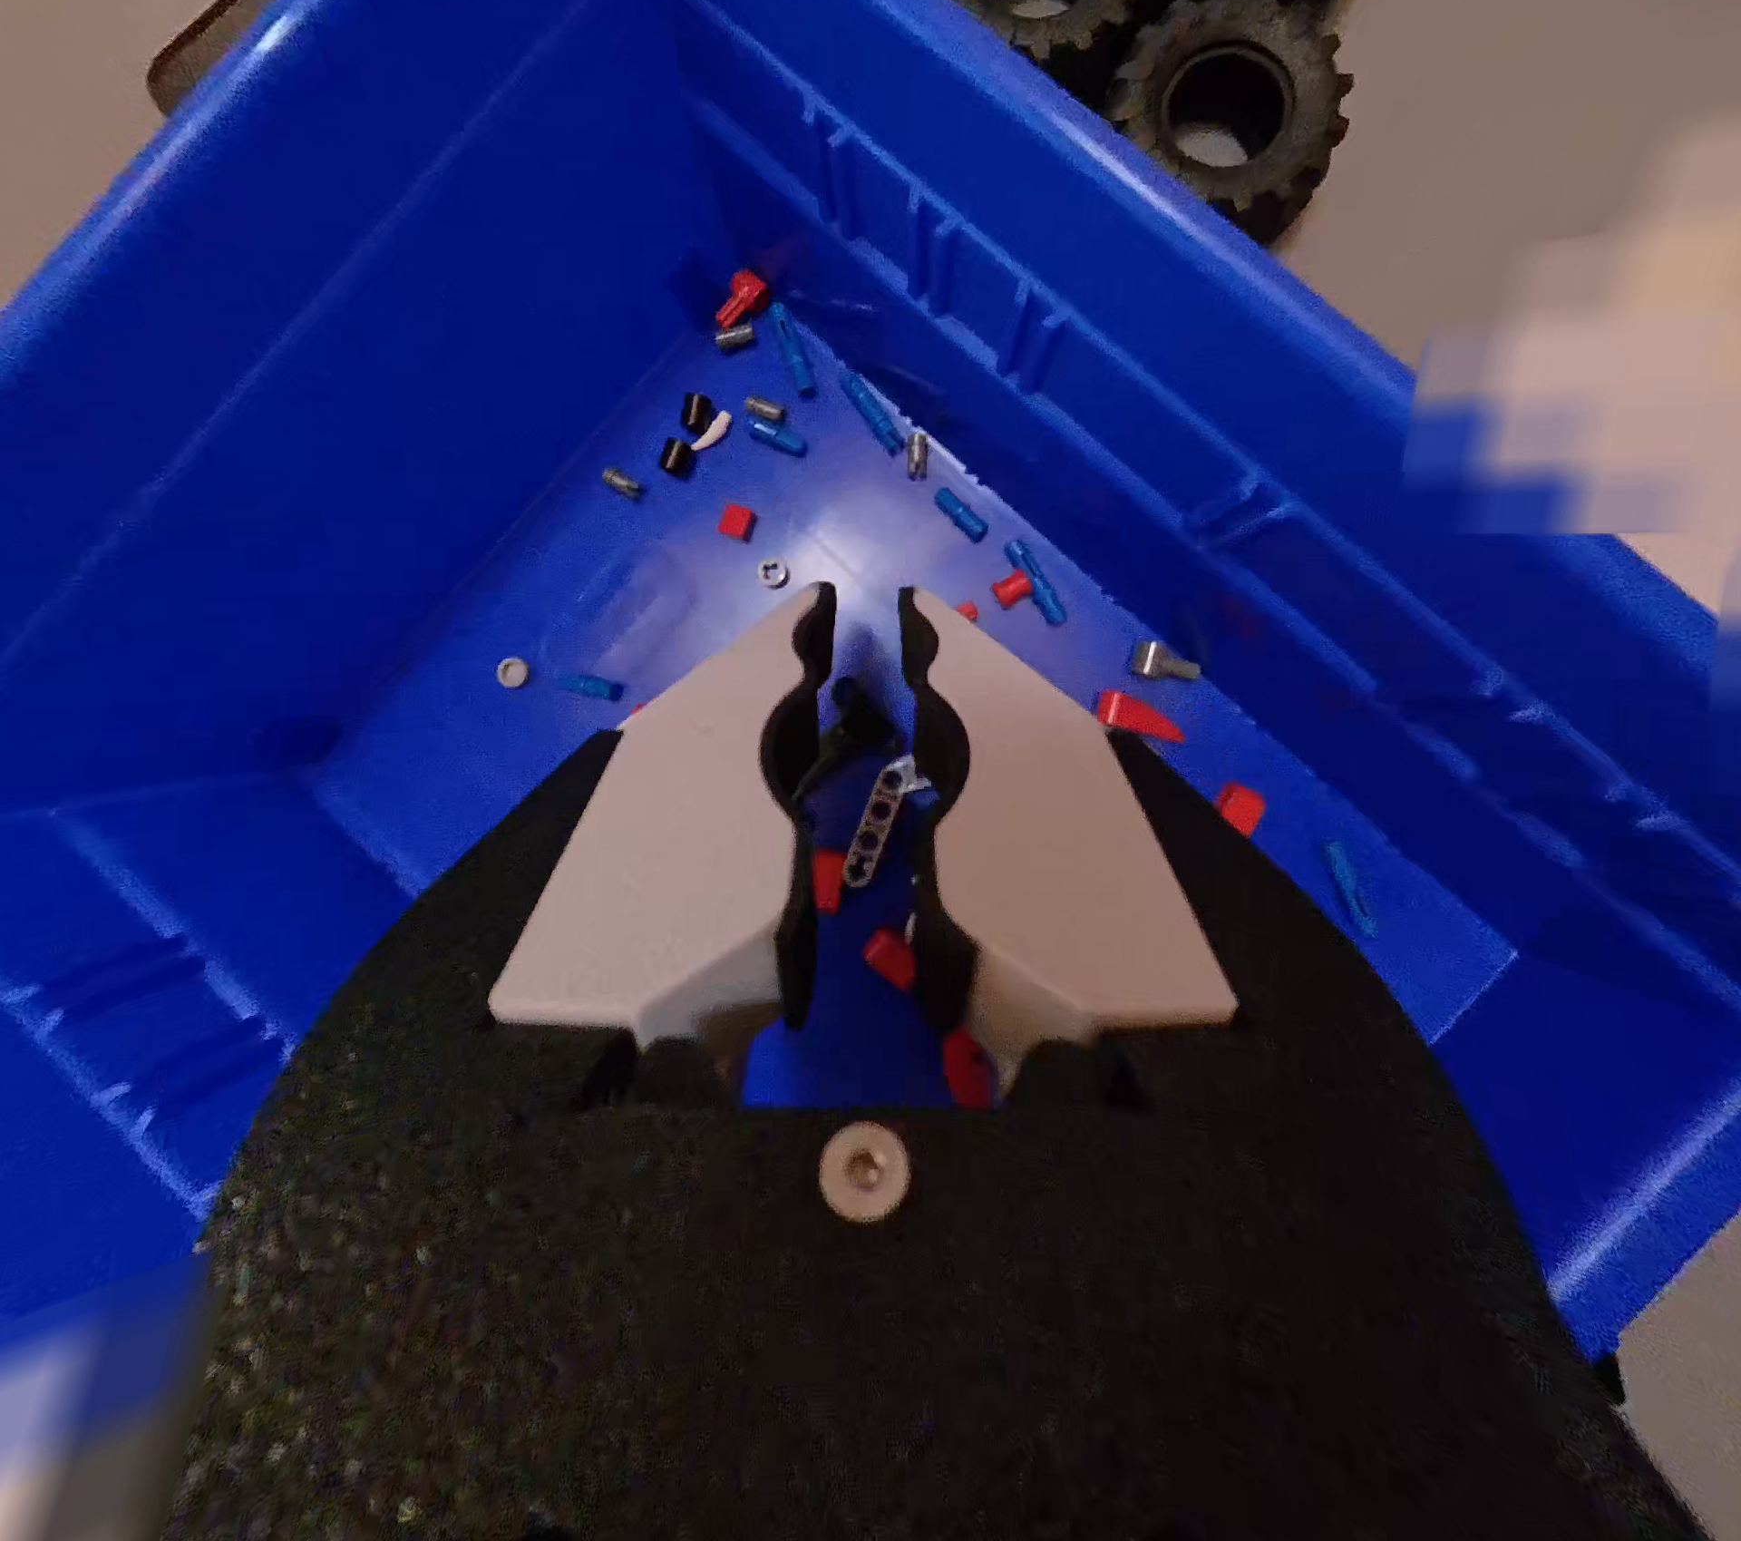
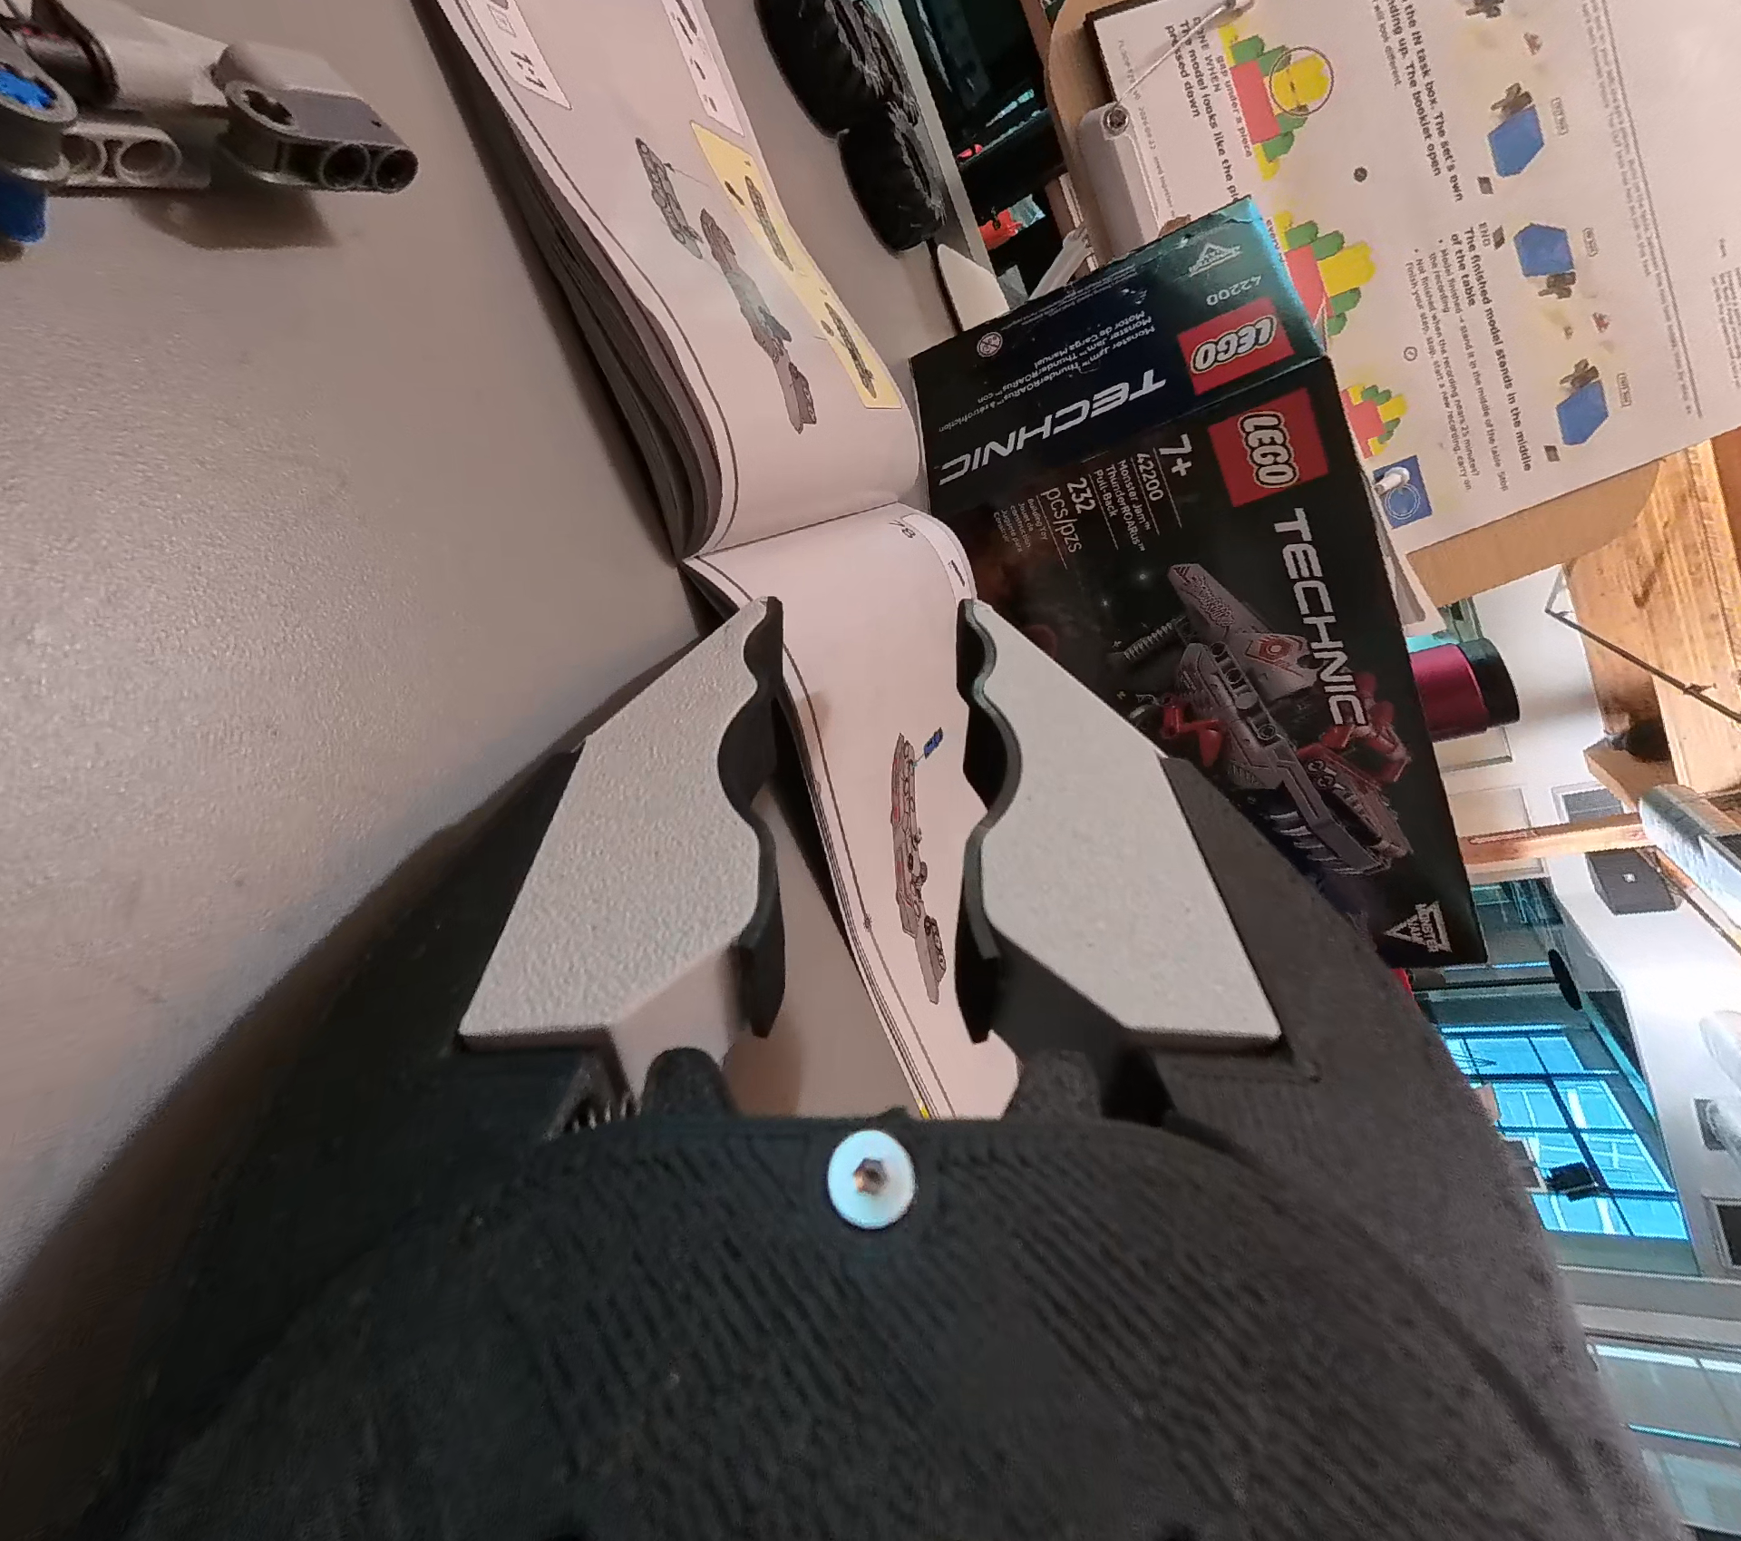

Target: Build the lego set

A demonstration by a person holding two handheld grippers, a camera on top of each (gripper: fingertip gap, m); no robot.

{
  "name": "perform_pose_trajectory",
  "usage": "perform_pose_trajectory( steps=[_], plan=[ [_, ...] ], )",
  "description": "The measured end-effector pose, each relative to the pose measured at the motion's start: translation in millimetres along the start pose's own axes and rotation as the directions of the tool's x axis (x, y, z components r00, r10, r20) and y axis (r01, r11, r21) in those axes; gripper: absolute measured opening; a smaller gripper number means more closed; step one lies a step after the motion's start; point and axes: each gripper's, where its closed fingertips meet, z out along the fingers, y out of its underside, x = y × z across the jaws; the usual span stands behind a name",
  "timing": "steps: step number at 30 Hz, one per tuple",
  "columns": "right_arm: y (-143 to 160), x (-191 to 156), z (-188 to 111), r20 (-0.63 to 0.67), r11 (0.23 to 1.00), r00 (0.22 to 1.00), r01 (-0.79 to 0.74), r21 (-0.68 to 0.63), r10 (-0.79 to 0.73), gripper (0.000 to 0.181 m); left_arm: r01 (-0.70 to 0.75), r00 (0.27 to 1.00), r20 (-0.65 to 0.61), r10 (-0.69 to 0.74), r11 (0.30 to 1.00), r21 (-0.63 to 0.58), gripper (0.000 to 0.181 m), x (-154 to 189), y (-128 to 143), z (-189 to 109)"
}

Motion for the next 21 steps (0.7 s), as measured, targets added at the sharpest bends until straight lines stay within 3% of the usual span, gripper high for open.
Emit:
perform_pose_trajectory(
  steps=[7,11,17,21],
  plan=[
    [1,-1,0,0.004,1.0,1.0,0.003,-0.002,-0.003,0.035,0.047,0.998,-0.041,-0.047,0.999,-0.008,0.015,11,-2,19],
    [1,-1,0,0.007,1.0,1.0,0.003,-0.002,-0.003,0.035,0.037,0.998,-0.043,-0.04,0.997,-0.065,0.011,9,8,9],
    [2,-2,0,0.013,1.0,1.0,0.007,-0.006,-0.007,0.034,-0.089,0.994,-0.083,0.074,0.977,-0.194,0.004,18,32,-13],
    [2,-2,0,0.014,1.0,1.0,0.009,-0.006,-0.008,0.034,-0.136,0.971,-0.219,0.095,0.974,-0.179,0.003,41,34,-11]
  ],
)
